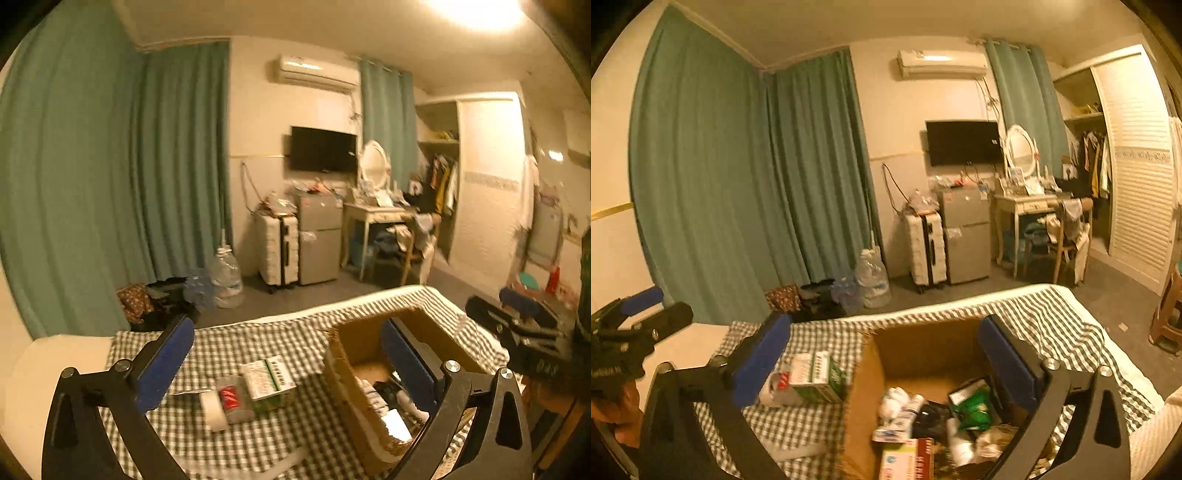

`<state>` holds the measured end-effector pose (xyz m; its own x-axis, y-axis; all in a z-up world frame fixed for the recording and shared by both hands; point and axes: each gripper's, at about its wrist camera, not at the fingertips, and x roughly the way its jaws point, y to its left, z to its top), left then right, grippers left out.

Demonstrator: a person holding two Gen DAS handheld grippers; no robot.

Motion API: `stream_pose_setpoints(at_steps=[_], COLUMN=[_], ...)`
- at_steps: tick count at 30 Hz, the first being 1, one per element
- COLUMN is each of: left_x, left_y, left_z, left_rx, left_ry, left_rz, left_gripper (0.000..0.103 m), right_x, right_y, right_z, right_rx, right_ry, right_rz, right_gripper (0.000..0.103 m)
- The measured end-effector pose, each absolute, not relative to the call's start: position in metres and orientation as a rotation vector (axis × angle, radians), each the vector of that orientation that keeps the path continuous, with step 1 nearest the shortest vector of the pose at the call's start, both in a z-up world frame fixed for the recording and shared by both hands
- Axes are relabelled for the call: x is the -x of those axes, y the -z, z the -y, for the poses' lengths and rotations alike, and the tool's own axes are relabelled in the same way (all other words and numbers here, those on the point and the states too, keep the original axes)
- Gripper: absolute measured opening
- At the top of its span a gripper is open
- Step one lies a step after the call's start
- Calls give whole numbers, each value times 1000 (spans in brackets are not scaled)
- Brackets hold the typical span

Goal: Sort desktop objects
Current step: 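Move both tools back over the remaining pile on the bed, then grasp the white tape roll with the left tool while the right tool grasps the medicine box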

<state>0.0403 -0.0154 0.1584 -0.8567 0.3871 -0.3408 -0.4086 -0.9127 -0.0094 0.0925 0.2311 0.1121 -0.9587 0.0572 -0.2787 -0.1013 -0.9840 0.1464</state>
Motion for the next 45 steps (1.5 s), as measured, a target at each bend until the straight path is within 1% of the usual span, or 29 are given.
stream_pose_setpoints(at_steps=[3,9,12,14,17,20,23,25,29,31,36,40,42,43,45], left_x=[-39,-33,-27,-21,-3,22,48,64,92,105,136,152,160,162,165], left_y=[-164,-156,-146,-137,-117,-94,-63,-39,9,30,70,97,110,114,119], left_z=[49,94,113,118,125,125,126,125,114,106,92,85,81,79,77], left_rx=[486,535,578,593,663,774,918,1010,1154,1213,1307,1383,1422,1418,1403], left_ry=[-2712,-2828,-2839,-2858,-2878,-2874,-2840,-2803,-2760,-2748,-2698,-2647,-2633,-2638,-2630], left_rz=[-4,41,61,41,19,30,53,66,-13,-55,-66,-71,-85,-90,-101], left_gripper=[103,103,103,103,103,103,103,103,103,103,103,103,103,103,96], right_x=[-93,-88,-79,-71,-53,-29,1,20,64,84,129,158,168,170,171], right_y=[-118,-120,-116,-111,-99,-82,-61,-44,-3,13,50,75,88,92,98], right_z=[-203,-150,-131,-122,-107,-92,-85,-84,-88,-87,-83,-84,-81,-79,-76], right_rx=[408,398,396,382,425,506,604,688,891,956,1084,1207,1245,1222,1176], right_ry=[-3073,-3125,-3139,-3147,-3164,-3161,-3160,-3173,-3158,-3121,-3049,-3000,-2963,-2941,-2934], right_rz=[-179,-20,4,-8,19,75,84,53,-89,-97,-60,-104,-65,-12,89], right_gripper=[103,103,103,103,103,102,102,102,102,102,102,102,103,103,103])
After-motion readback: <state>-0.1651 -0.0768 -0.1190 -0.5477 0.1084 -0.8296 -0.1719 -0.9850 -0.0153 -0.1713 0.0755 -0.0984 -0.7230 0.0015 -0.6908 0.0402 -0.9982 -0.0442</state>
